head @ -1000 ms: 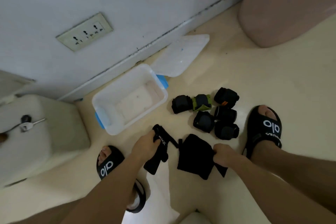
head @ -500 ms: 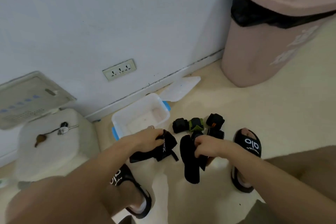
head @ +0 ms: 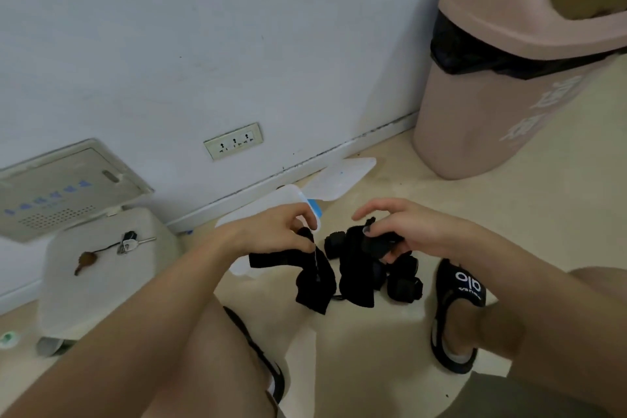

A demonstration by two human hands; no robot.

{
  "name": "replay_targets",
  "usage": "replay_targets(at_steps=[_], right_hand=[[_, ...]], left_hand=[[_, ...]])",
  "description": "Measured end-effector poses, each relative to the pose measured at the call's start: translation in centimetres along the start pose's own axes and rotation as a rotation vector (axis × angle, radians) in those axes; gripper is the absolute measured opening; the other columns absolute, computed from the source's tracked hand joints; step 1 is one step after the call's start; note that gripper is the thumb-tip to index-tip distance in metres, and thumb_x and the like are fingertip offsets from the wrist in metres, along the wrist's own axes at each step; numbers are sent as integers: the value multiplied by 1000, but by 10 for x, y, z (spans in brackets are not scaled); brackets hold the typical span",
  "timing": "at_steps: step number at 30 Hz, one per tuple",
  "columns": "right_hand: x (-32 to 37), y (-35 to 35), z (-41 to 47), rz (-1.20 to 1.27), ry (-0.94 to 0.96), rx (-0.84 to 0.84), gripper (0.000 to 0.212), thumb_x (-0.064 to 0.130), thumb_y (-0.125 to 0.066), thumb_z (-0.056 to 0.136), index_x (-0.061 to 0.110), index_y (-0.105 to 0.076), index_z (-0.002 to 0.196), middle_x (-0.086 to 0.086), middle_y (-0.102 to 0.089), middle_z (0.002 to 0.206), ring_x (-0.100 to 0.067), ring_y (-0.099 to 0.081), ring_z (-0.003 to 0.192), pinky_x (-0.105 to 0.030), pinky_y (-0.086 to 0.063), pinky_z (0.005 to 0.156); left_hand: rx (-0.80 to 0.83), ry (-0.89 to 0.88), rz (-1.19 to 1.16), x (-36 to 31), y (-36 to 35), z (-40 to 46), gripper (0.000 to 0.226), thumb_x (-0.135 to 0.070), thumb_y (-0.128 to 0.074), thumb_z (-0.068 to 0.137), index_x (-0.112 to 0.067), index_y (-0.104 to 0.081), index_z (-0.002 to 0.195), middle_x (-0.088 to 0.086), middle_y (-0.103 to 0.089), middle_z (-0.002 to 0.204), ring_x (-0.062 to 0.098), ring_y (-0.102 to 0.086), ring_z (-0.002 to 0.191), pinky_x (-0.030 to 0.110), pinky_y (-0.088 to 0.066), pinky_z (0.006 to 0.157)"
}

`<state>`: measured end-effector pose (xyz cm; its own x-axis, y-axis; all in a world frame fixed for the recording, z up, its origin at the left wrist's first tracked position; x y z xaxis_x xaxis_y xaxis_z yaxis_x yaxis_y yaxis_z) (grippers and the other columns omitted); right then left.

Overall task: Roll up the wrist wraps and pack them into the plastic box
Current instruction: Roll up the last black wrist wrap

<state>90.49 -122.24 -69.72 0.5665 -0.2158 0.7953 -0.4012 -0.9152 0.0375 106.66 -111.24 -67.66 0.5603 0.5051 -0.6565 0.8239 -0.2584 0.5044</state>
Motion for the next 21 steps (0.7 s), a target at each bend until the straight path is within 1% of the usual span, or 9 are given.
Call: replay_targets(at_steps=[1,3,5,7,9,12,14,17,21], right_hand=[[1,4,1,56,25,-26,17,4,-63,96,13,-73,108,-16,-68,97,-31,-67,83,-36,-58,65],[-2,7,5,168,36,-65,12,4,-63,97,8,-74,94,-18,-69,99,-31,-66,80,-36,-58,66],[-5,1,9,244,38,-48,11,3,-63,97,6,-73,95,-20,-69,99,-30,-69,77,-35,-59,67],[-4,-9,12,279,51,-7,14,0,-60,97,6,-73,96,-20,-68,98,-32,-68,81,-35,-59,68],[1,-17,14,292,78,20,18,-1,-58,96,8,-73,93,-16,-66,97,-31,-64,86,-34,-58,67],[10,-26,12,371,114,36,22,-4,-53,96,7,-71,92,-8,-67,87,-21,-65,78,-32,-55,64],[18,-32,10,436,140,64,21,-4,-52,95,8,-69,91,-6,-65,83,-17,-64,73,-30,-54,64],[26,-40,7,513,166,109,15,6,-59,83,9,-71,92,-12,-61,87,-19,-63,77,-30,-54,66],[26,-39,9,539,155,101,21,8,-61,80,8,-73,98,-17,-58,99,-26,-60,87,-33,-55,71]], left_hand=[[-9,-18,-15,-4,2,-3,24,-27,-73,89,-36,-61,108,-2,-70,110,12,-66,84,21,-51,78],[-29,-67,-20,-10,4,-4,21,-20,-70,90,-35,-67,103,-2,-69,108,12,-65,93,20,-49,82],[-36,-107,-38,-16,1,-2,16,-14,-69,89,-29,-72,95,-8,-71,101,7,-66,95,17,-47,83],[-53,-115,-31,-18,-3,0,3,-23,-75,88,-26,-73,88,-11,-72,93,4,-67,89,17,-48,81],[-82,-114,-14,-18,-5,2,16,-40,-81,84,-27,-72,85,-11,-71,89,4,-66,83,21,-53,77],[-104,-107,18,-17,-10,7,30,-51,-85,76,-28,-69,87,-8,-70,89,8,-66,81,30,-54,76],[-116,-113,89,-20,-16,10,36,-54,-85,75,-27,-66,88,-8,-68,87,6,-62,76,26,-51,69],[-123,-156,135,-25,-24,12,32,-54,-82,78,-32,-60,81,-12,-63,78,0,-57,69,16,-43,60],[-124,-217,192,-30,-27,16,21,-43,-71,92,-26,-62,82,-8,-63,82,6,-58,74,22,-44,64]])
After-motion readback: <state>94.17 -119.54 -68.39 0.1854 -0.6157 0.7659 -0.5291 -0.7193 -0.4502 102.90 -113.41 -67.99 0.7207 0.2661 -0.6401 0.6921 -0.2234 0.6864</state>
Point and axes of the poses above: each hand's wrist, its own z-axis towards the middle knuckle, its own y-axis out of the back of the hand, x = y × z, the point moved 10 cm from there along z, towards the middle knuckle
